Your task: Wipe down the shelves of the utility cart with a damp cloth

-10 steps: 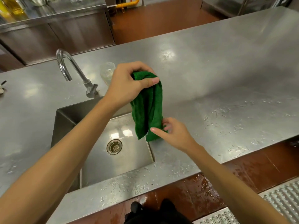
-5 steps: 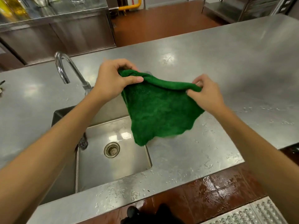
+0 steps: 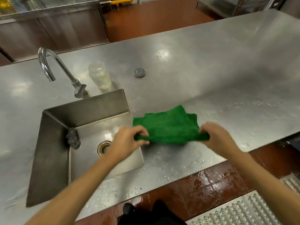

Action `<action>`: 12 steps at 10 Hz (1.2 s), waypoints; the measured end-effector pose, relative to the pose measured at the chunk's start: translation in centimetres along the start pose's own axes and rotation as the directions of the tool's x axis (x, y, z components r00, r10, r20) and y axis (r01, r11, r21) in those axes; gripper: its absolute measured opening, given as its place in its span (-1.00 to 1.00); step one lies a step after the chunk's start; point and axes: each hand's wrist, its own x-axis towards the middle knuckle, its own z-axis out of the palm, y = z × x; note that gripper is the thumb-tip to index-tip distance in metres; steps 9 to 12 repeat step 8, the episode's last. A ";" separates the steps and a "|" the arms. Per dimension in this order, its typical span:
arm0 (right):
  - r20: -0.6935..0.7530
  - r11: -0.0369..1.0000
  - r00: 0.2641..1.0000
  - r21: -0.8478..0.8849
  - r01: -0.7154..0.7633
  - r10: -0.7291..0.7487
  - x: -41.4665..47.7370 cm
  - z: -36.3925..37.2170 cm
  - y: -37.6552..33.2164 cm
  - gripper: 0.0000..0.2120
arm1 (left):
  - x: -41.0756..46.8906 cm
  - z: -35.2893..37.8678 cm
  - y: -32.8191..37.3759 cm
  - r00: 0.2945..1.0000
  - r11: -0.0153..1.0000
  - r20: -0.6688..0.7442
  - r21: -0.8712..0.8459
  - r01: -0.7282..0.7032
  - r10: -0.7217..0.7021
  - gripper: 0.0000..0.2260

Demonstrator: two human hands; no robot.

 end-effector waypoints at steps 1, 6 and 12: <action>0.285 0.993 0.953 -0.096 -0.075 0.100 -4.6 6.4 2.5 -0.75 | -4.4 7.0 -2.0 0.957 0.979 0.209 0.070 0.192 -0.202 -0.82; 0.225 0.905 0.927 0.239 -0.352 0.301 -9.9 9.7 0.1 -0.77 | -8.1 10.9 -2.9 0.924 0.907 0.207 -0.212 0.363 -0.322 -0.80; 0.084 0.643 0.910 0.681 -0.351 0.407 -7.9 6.9 -9.1 -0.74 | -7.3 7.5 -0.7 0.886 0.666 0.097 -0.624 0.408 -0.453 -0.87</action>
